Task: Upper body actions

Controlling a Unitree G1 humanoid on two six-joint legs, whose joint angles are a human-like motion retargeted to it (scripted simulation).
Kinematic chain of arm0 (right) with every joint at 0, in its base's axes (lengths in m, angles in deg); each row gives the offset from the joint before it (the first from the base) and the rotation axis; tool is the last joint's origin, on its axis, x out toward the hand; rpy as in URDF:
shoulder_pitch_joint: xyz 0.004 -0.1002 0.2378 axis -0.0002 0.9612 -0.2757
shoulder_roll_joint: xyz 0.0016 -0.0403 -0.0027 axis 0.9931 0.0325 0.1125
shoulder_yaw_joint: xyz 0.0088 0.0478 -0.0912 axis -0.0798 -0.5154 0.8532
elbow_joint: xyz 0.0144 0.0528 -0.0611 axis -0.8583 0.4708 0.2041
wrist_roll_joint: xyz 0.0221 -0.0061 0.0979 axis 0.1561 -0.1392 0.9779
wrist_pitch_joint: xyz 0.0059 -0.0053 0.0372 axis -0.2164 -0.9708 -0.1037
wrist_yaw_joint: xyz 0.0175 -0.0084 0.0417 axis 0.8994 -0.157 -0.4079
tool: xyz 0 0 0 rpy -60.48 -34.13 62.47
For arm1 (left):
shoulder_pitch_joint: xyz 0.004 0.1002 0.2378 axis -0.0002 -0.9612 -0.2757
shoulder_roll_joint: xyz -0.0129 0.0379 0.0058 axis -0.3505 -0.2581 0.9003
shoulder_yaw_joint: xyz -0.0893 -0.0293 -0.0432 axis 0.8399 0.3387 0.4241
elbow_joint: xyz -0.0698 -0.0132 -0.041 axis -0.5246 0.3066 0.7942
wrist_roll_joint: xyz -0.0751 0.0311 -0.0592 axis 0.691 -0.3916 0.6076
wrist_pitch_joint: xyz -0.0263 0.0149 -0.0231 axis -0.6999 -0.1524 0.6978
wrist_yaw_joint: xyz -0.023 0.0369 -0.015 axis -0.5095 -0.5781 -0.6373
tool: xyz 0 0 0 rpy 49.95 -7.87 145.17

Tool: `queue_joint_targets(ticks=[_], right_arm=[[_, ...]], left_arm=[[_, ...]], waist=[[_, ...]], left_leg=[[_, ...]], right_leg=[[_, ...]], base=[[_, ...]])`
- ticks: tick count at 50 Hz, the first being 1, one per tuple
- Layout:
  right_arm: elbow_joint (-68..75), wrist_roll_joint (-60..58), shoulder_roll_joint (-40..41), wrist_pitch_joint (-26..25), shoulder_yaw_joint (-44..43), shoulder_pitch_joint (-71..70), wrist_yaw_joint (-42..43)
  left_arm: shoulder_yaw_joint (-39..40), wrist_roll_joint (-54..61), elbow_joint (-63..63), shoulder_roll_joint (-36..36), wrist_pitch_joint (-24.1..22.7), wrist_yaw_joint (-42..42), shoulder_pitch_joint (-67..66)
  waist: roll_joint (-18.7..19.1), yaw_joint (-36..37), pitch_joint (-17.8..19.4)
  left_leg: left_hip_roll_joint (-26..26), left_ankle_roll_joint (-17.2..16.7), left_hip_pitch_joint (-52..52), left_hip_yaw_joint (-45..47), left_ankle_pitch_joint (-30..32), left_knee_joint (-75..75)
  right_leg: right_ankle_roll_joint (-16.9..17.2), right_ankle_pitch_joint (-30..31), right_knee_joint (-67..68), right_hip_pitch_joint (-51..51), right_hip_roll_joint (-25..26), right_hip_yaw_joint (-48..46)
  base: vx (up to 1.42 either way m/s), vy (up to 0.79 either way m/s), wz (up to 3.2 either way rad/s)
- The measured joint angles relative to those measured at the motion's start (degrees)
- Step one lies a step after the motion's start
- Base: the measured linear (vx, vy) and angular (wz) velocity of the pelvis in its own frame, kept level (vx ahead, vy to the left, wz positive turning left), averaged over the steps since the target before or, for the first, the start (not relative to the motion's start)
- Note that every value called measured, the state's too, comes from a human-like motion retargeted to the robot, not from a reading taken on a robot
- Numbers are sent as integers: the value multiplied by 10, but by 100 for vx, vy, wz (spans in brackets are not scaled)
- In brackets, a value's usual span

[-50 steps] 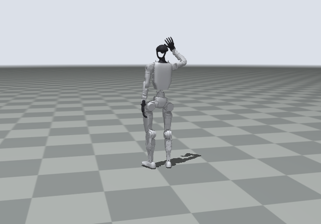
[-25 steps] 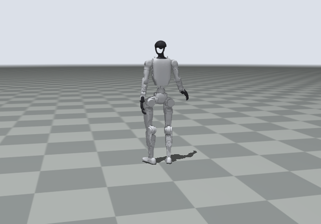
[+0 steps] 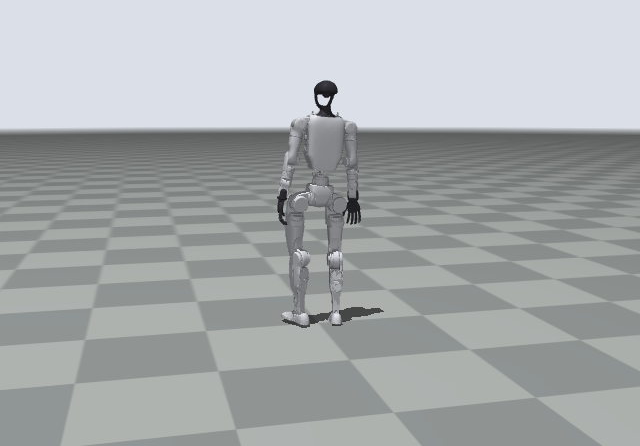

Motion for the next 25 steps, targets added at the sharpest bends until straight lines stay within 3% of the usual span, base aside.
queue_joint_targets(ticks=[8,15,25], right_arm=[[15,159,20,15,-67,8,-21],[25,130,29,16,-46,25,-29],[44,95,33,5,-23,44,-8]], left_arm=[[-2,20,5,-3,-34,-24,1],[-3,39,9,7,-56,-58,0],[1,47,4,12,-51,-68,0]], waist=[[-3,6,1],[-4,9,3],[-2,11,0]], left_leg=[[-3,1,-1,-7,2,0],[-5,2,3,-9,3,-1],[-4,2,5,-5,2,-1]], right_leg=[[1,-3,-2,7,-1,-11],[1,-5,-3,14,0,-16],[1,-7,-4,18,3,-10]], base=[[1,0,7],[0,0,0],[0,0,-6]])
